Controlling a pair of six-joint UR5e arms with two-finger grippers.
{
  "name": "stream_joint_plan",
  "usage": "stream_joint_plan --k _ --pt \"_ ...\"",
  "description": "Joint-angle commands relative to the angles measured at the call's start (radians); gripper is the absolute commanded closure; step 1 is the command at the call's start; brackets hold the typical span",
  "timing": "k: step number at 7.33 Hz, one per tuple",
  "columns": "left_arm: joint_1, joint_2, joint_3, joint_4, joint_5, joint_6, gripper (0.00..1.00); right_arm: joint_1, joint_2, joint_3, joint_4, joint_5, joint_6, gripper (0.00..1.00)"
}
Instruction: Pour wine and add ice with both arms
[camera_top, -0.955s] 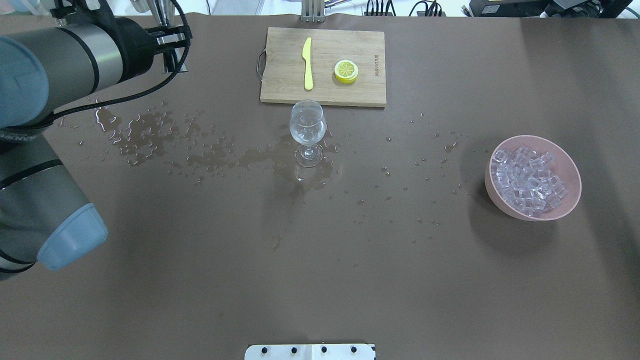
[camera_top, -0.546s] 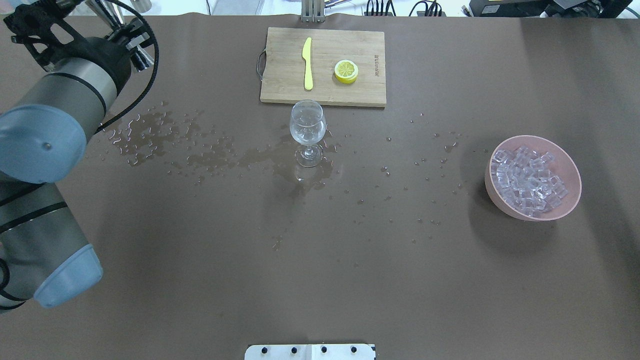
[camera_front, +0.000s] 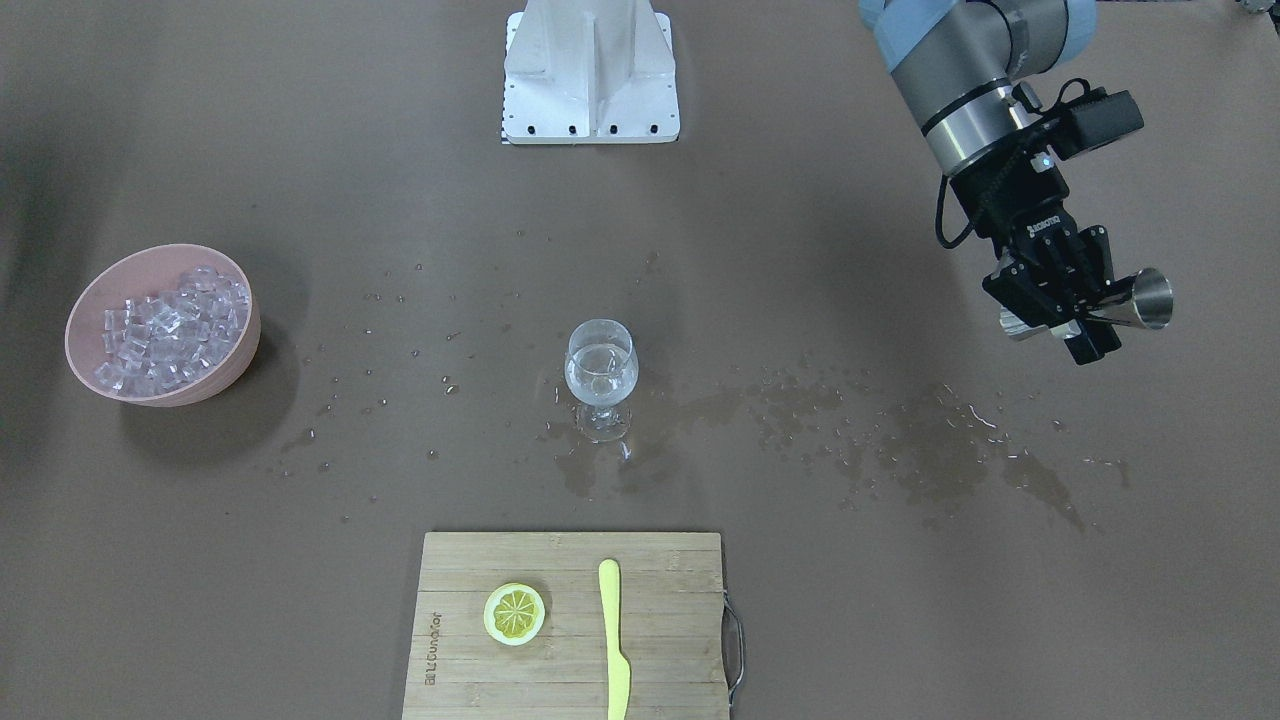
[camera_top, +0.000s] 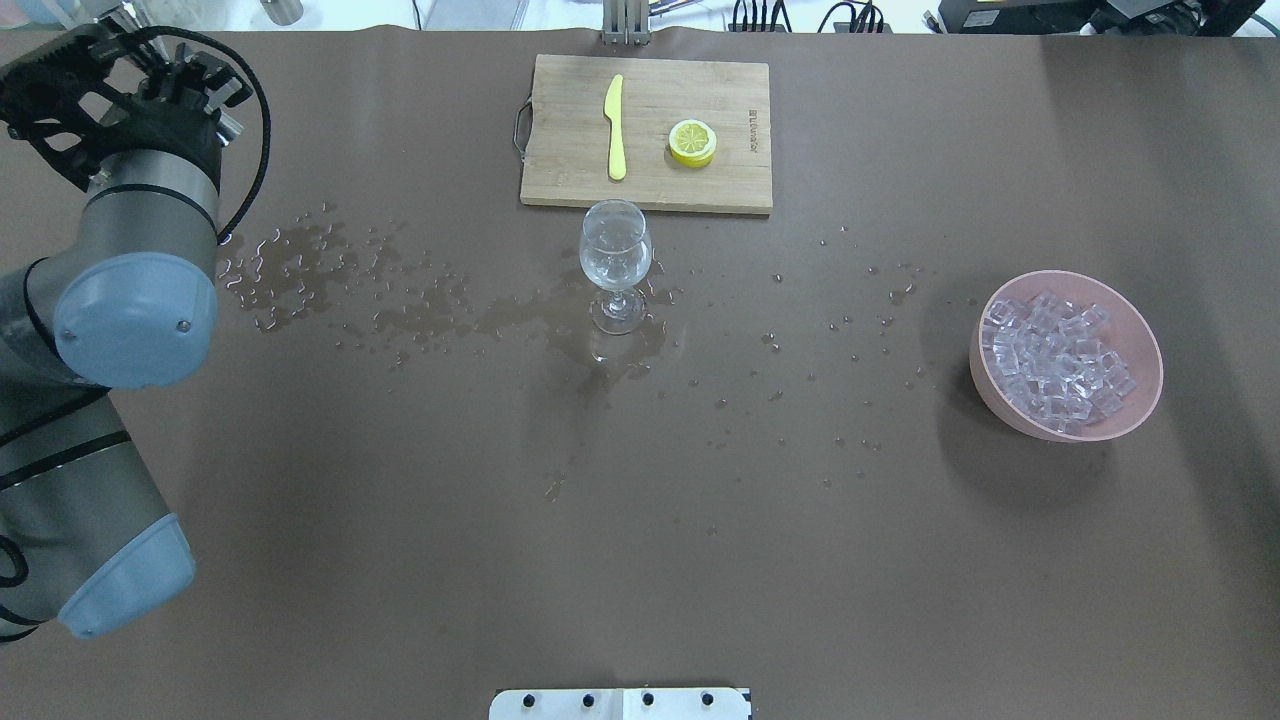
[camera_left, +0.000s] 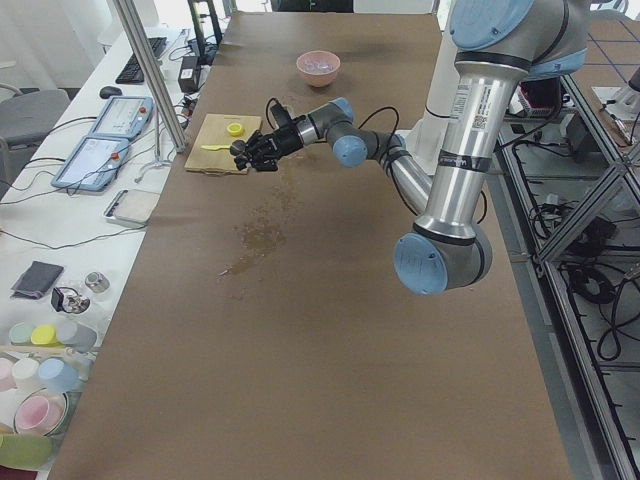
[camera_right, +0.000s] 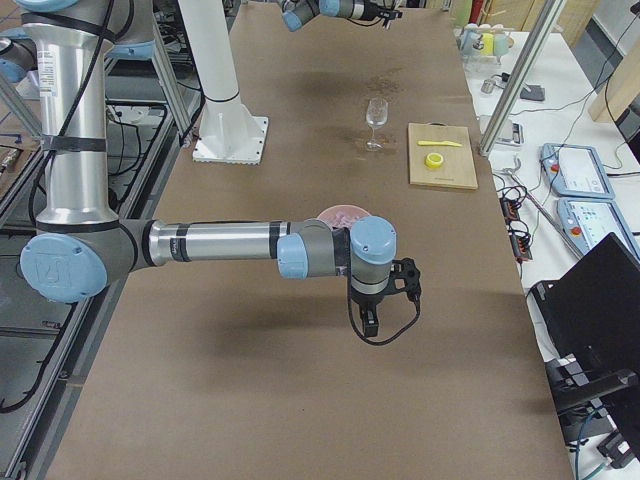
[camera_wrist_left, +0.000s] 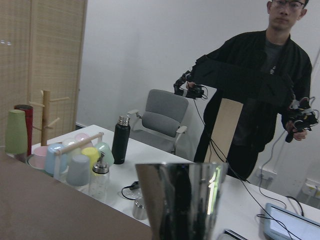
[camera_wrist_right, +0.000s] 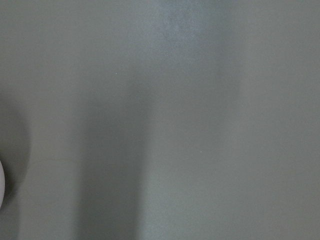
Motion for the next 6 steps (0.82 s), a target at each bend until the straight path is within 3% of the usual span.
stream_joint_plan --k 1,6 --pt "0.0 0.064 0.094 0.036 0.056 -0.091 1.0 0.001 -0.002 -0.001 0.02 -0.009 -0.01 0.0" --pt "0.036 0.07 0.312 0.036 0.084 -0.24 1.0 -0.001 -0.001 -0.006 0.02 -0.007 -0.011 0.0"
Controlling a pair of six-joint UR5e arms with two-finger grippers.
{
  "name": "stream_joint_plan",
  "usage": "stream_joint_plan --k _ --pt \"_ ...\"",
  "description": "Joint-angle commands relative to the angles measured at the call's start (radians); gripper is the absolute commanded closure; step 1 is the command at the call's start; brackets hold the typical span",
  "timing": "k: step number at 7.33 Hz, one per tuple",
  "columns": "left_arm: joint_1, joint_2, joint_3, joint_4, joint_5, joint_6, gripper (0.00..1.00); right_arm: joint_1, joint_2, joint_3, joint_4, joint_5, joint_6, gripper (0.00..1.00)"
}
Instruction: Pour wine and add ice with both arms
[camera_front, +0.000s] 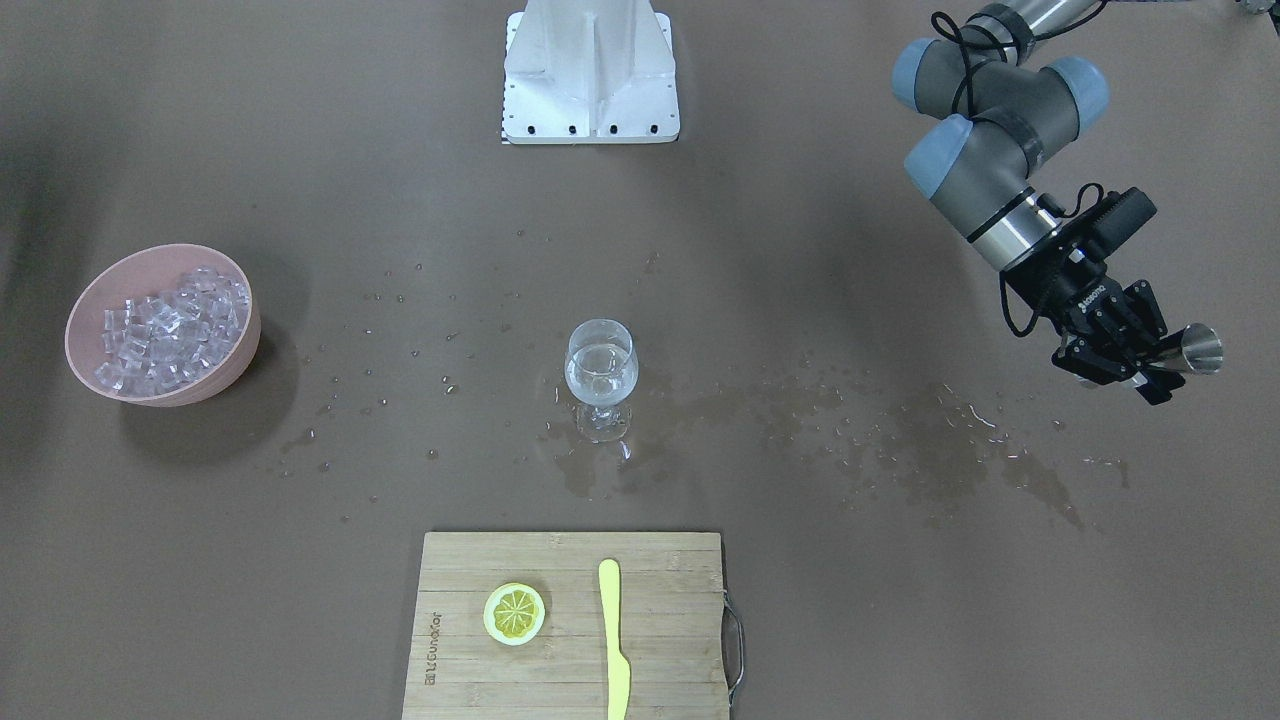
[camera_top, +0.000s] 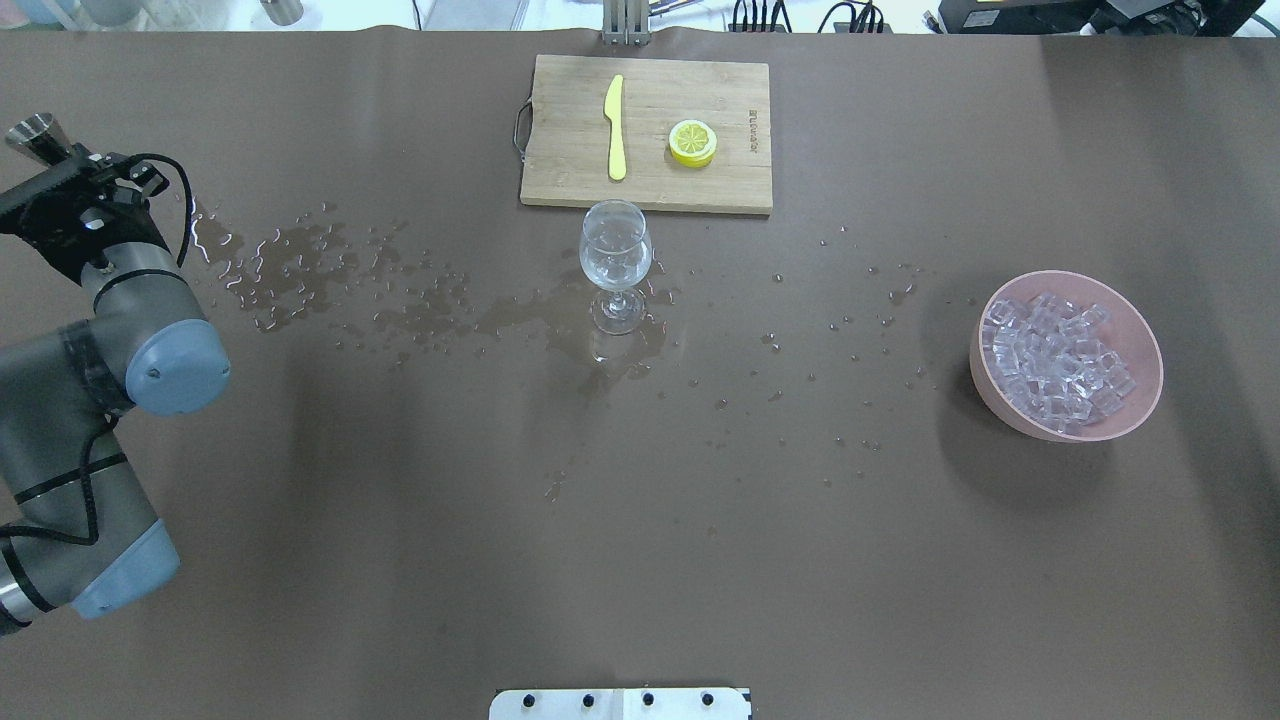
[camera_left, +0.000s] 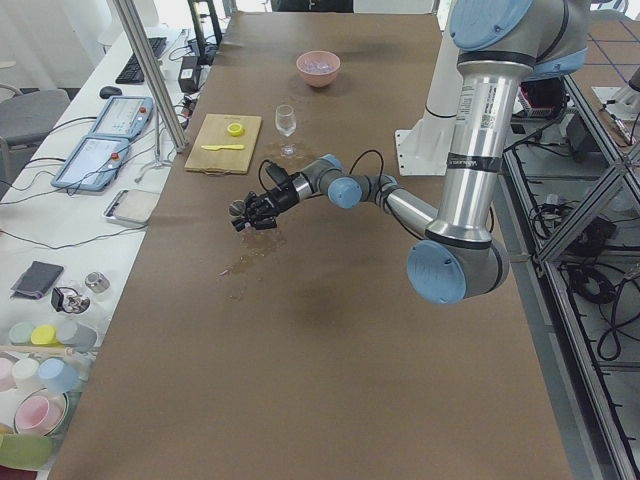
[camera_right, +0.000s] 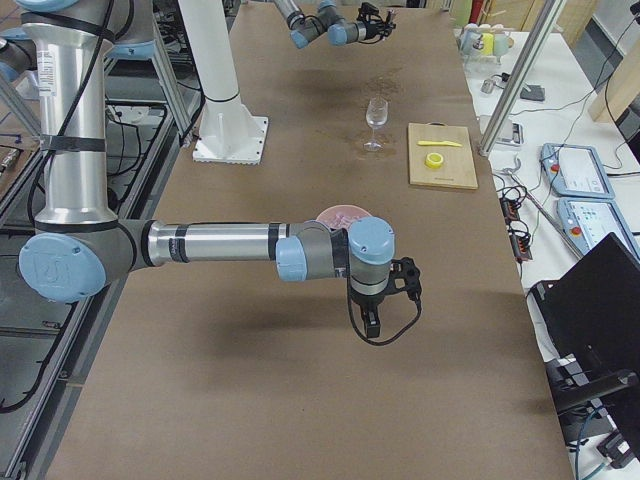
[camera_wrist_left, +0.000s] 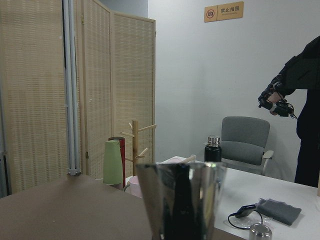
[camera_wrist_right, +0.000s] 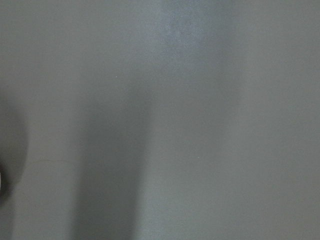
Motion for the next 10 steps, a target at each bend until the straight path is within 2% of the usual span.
stream_joint_plan --k 1,4,5,6,7,9,10 --pt "0.023 0.001 0.059 -0.007 -0.008 -0.029 1.0 0.0 0.001 -0.003 -0.001 0.0 -0.002 0.0" --pt "0.028 -0.002 0.08 -0.015 -0.053 -0.015 0.98 0.001 0.001 -0.002 0.001 0.0 0.0 0.0" --pt "0.028 -0.002 0.084 -0.018 -0.053 -0.014 0.87 0.001 0.001 -0.002 0.001 0.0 -0.002 0.0" --pt "0.029 -0.004 0.102 -0.053 -0.051 -0.014 0.85 0.001 0.001 -0.002 0.001 0.0 -0.002 0.0" --pt "0.032 -0.011 0.153 -0.087 -0.053 -0.012 0.76 0.001 0.001 -0.002 0.001 0.0 -0.002 0.0" --pt "0.032 -0.01 0.194 -0.134 -0.053 -0.012 0.72 0.0 -0.001 -0.002 0.001 0.0 -0.002 0.0" --pt "0.032 -0.001 0.195 -0.166 -0.053 -0.012 0.6 0.001 -0.001 -0.002 0.001 0.0 -0.002 0.0"
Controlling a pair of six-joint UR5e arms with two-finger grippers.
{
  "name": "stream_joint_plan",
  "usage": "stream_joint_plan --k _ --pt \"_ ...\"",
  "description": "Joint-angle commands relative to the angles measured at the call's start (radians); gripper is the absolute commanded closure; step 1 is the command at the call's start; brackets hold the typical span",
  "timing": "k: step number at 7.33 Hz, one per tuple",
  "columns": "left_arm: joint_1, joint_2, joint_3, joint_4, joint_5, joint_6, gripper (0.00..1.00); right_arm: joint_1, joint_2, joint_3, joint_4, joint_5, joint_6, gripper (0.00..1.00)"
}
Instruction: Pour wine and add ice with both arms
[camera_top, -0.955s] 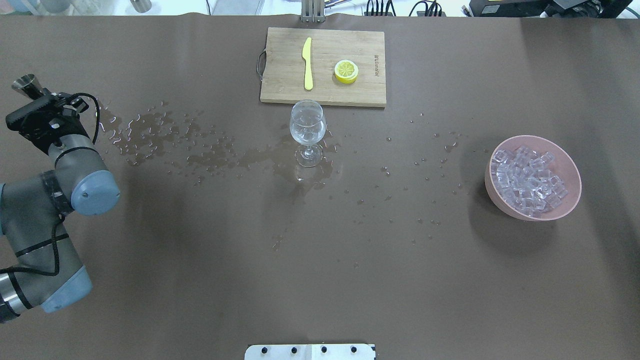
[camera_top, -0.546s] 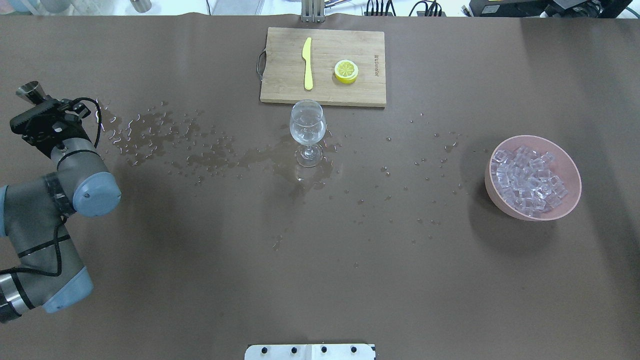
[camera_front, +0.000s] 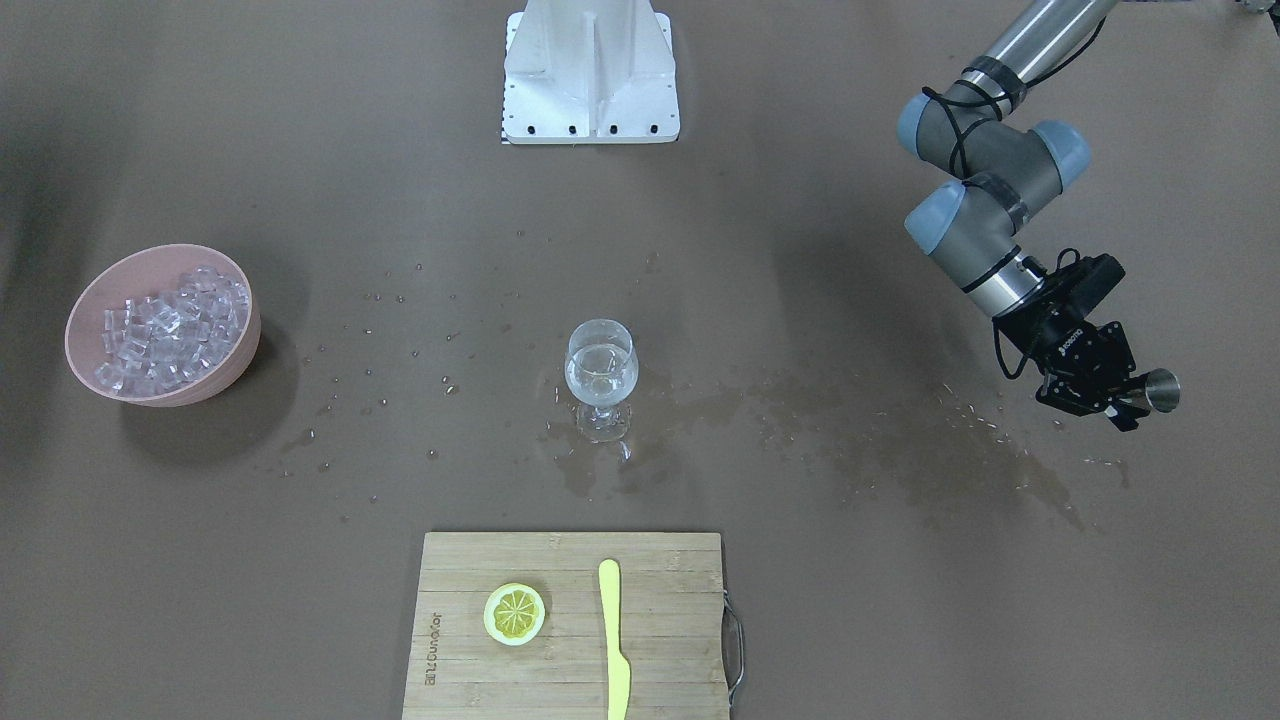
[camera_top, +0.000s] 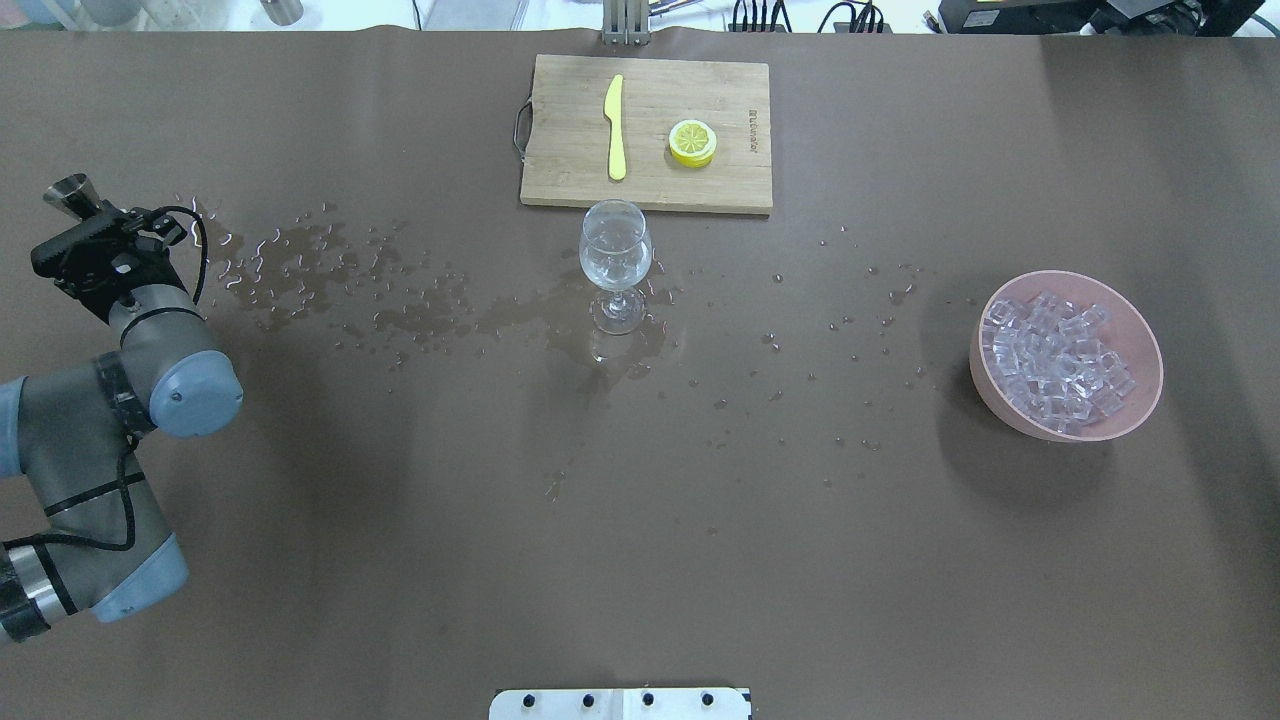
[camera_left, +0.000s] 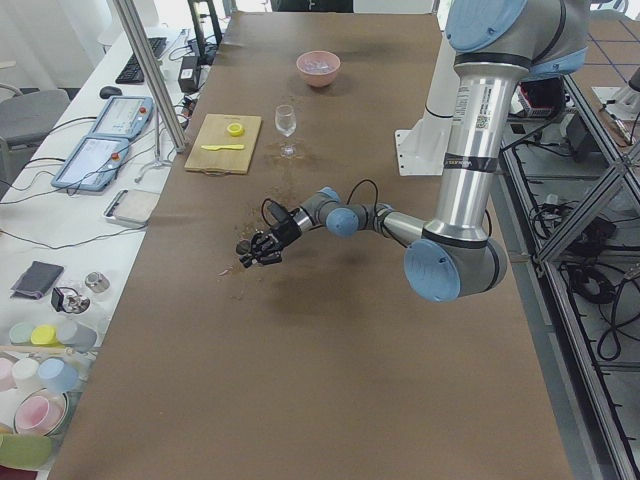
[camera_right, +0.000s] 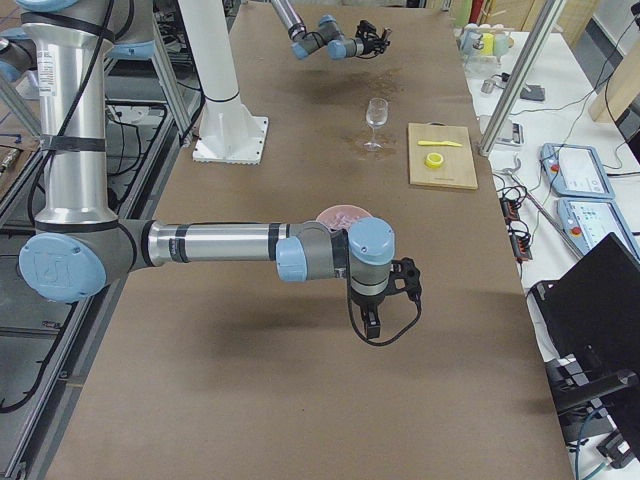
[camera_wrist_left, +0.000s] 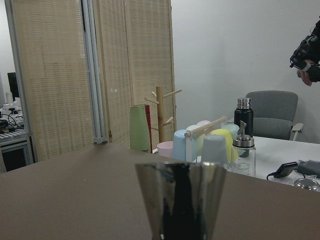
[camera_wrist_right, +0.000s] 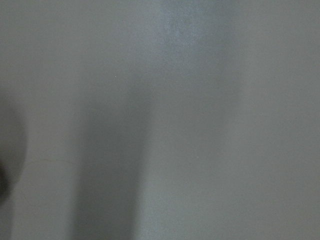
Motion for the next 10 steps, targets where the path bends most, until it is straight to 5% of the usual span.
stream_joint_plan --k 1,2,6,7,10 --pt "0.002 0.01 0.013 -0.039 0.001 0.0 0.5 0.001 -0.001 0.0 0.0 0.0 0.0 0.0" --pt "0.002 0.01 0.02 -0.041 0.001 0.0 0.39 0.001 -0.001 0.0 0.0 0.0 0.0 0.0" --pt "0.005 0.01 0.045 -0.09 0.0 0.002 0.28 0.001 -0.001 0.0 0.0 0.0 -0.002 0.0" --pt "0.005 0.012 0.04 -0.092 0.001 0.012 0.03 0.001 -0.001 0.002 0.0 0.0 -0.002 0.0" --pt "0.005 0.041 0.042 -0.333 0.0 0.234 0.02 0.001 -0.001 0.0 0.0 0.002 0.0 0.0"
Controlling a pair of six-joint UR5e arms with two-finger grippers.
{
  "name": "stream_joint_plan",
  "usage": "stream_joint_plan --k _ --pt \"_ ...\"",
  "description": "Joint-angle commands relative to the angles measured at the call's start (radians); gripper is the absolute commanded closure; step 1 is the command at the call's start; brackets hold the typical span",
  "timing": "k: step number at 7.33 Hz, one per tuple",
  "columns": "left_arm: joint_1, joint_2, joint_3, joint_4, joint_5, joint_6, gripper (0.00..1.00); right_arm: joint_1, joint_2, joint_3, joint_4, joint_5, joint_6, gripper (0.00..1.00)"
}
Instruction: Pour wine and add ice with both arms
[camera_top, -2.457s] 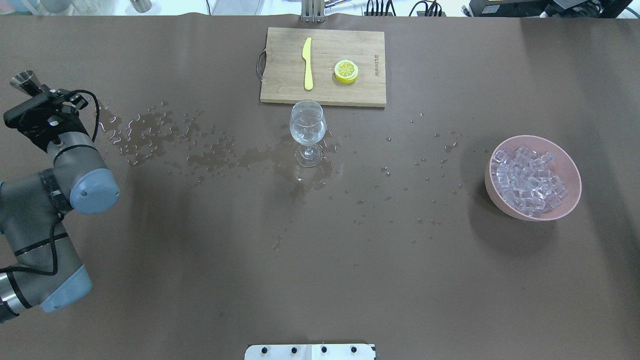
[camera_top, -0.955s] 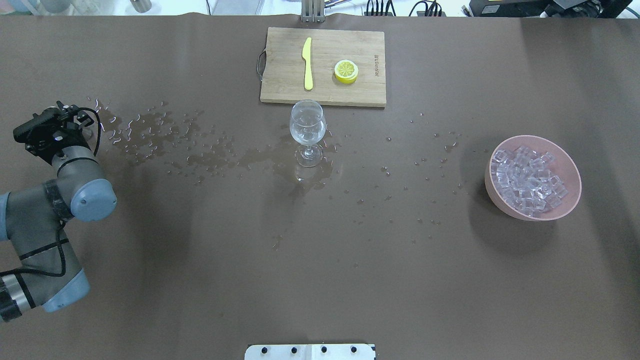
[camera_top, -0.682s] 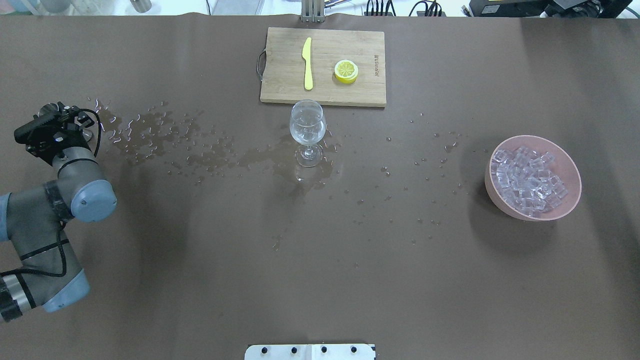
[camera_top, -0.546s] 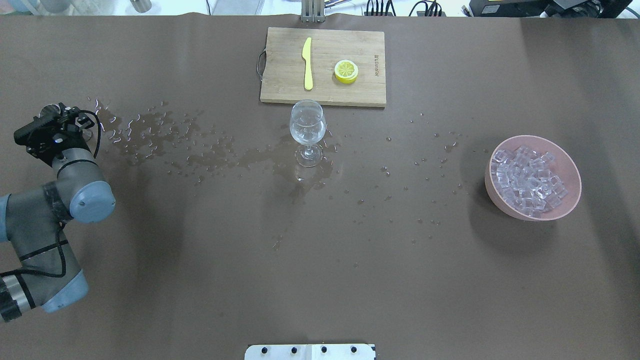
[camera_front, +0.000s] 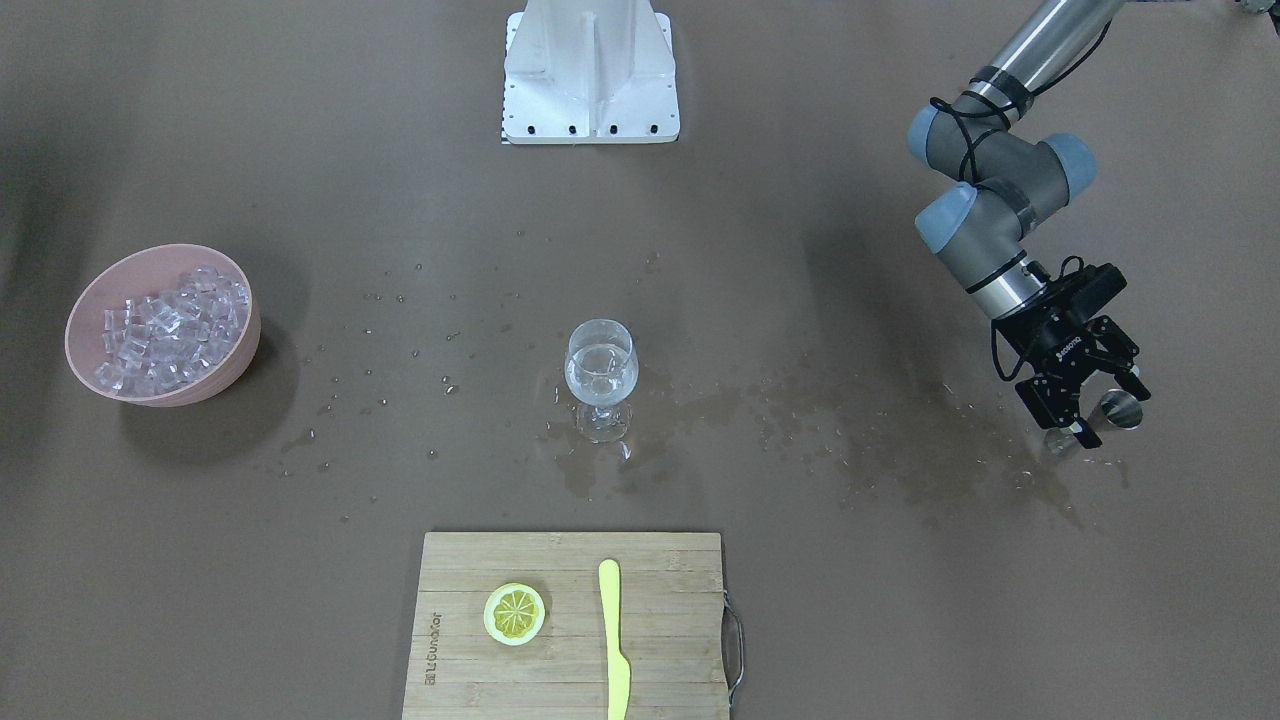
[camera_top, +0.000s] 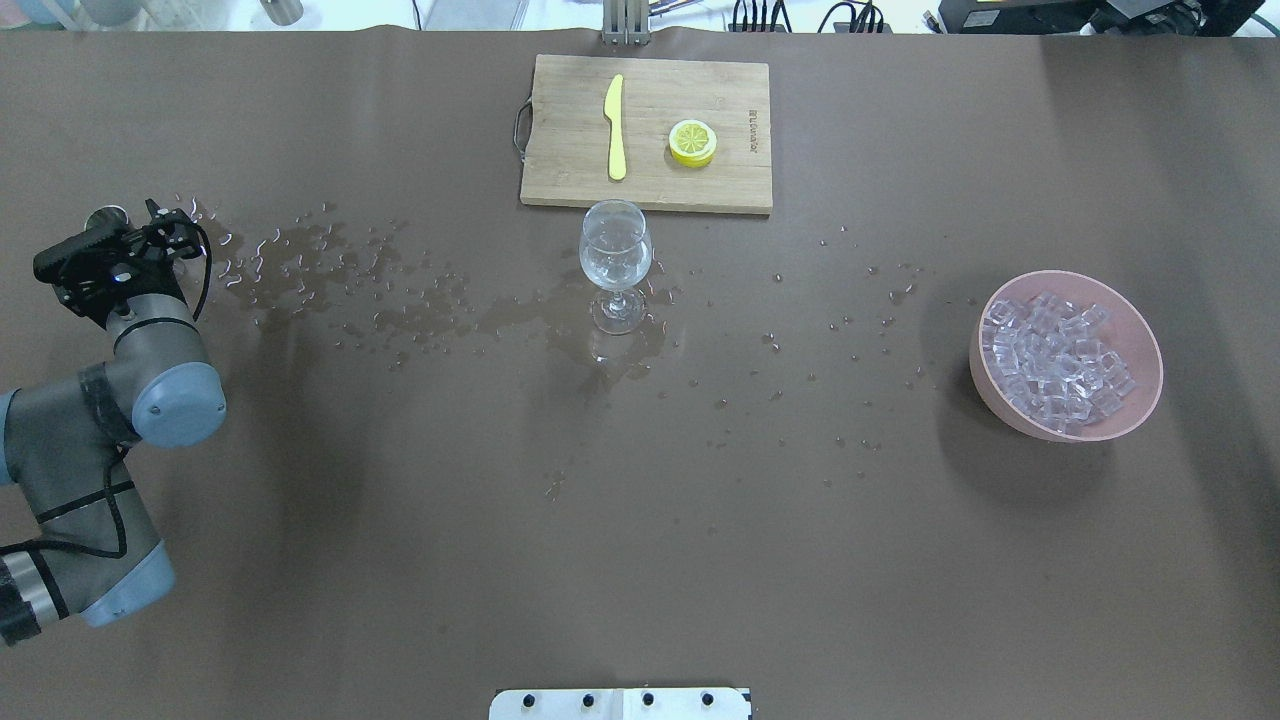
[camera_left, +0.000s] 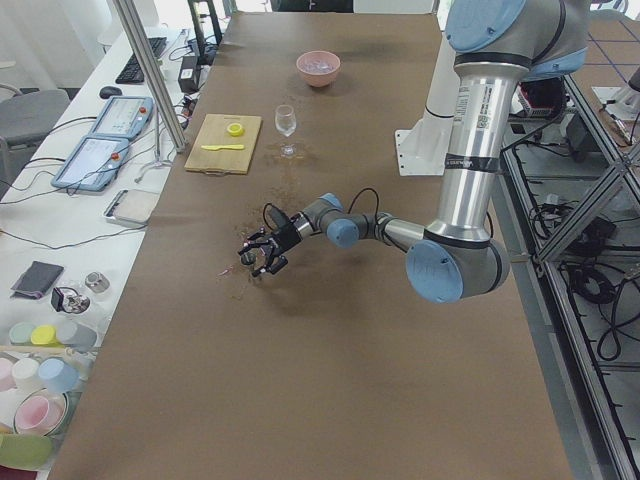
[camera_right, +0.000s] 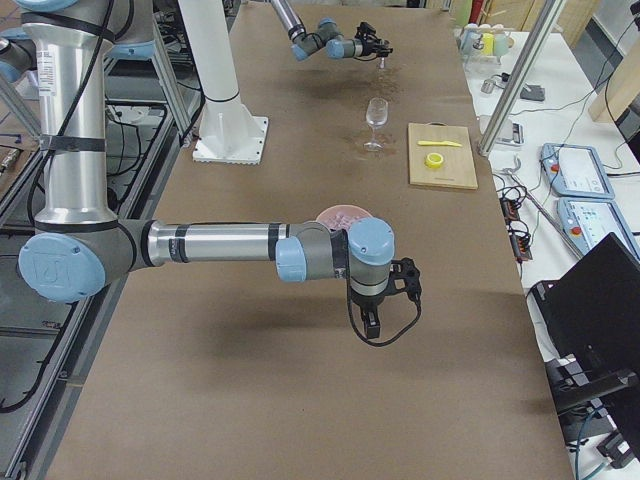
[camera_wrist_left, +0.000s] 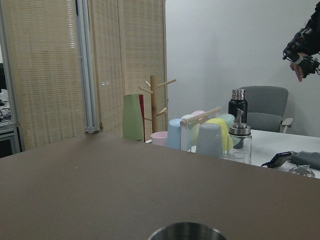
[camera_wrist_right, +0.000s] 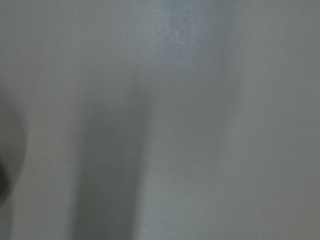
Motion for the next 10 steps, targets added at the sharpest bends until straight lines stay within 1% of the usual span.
stream_joint_plan --k 1,2,3,4,5,6,7,8,9,10 --pt "0.0 0.031 -0.012 -0.183 -0.001 0.165 0.02 0.0 -0.002 0.0 0.0 0.001 0.001 0.0" --pt "-0.002 0.066 -0.041 -0.285 -0.004 0.263 0.02 0.0 0.0 0.0 0.0 0.001 0.001 0.0" --pt "-0.005 0.107 -0.062 -0.393 -0.035 0.357 0.02 0.0 -0.002 0.001 0.0 0.003 0.002 0.0" --pt "-0.014 0.165 -0.087 -0.465 -0.065 0.417 0.02 0.0 0.0 0.001 0.0 0.004 0.002 0.0" --pt "-0.02 0.216 -0.133 -0.521 -0.129 0.486 0.02 0.0 0.0 0.003 0.0 0.004 0.002 0.0" --pt "-0.028 0.264 -0.202 -0.533 -0.198 0.541 0.02 0.0 0.0 0.003 0.0 0.004 0.002 0.0" --pt "-0.052 0.31 -0.278 -0.535 -0.299 0.615 0.02 0.0 0.0 0.003 0.0 0.004 0.001 0.0" --pt "-0.105 0.35 -0.343 -0.535 -0.435 0.703 0.02 0.0 0.0 0.001 0.0 0.004 0.001 0.0" --pt "-0.197 0.373 -0.383 -0.533 -0.61 0.803 0.02 0.0 -0.002 0.001 0.0 0.004 0.001 0.0" --pt "-0.324 0.376 -0.389 -0.524 -0.811 0.913 0.02 0.0 -0.002 0.001 0.0 0.004 -0.001 0.0"
